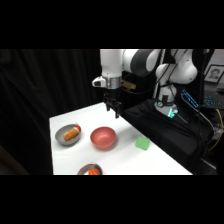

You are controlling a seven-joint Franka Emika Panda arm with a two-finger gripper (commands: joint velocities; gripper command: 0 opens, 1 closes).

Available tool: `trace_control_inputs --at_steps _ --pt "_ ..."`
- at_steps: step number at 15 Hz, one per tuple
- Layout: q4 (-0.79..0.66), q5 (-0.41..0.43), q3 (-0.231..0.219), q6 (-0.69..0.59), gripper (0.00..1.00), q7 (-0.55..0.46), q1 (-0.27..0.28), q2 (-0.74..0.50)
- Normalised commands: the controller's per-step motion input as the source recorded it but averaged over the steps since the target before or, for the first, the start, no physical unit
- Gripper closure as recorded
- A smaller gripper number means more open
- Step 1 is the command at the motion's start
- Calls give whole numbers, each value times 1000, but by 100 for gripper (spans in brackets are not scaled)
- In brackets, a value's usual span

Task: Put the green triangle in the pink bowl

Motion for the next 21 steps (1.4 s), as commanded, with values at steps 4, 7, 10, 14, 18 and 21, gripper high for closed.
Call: trace_control_inputs --at_steps 4,7,10,14,18,21 --pt "-278 71 60 6 0 107 57 -321" --pt "-294 63 78 46 0 125 70 -315" --pt "-275 67 91 74 0 146 81 -294" --pt "-224 61 98 125 0 136 89 -214" --pt "-189 52 65 205 0 -47 85 -149" --pt "-230 -27 59 328 0 -156 74 -133"
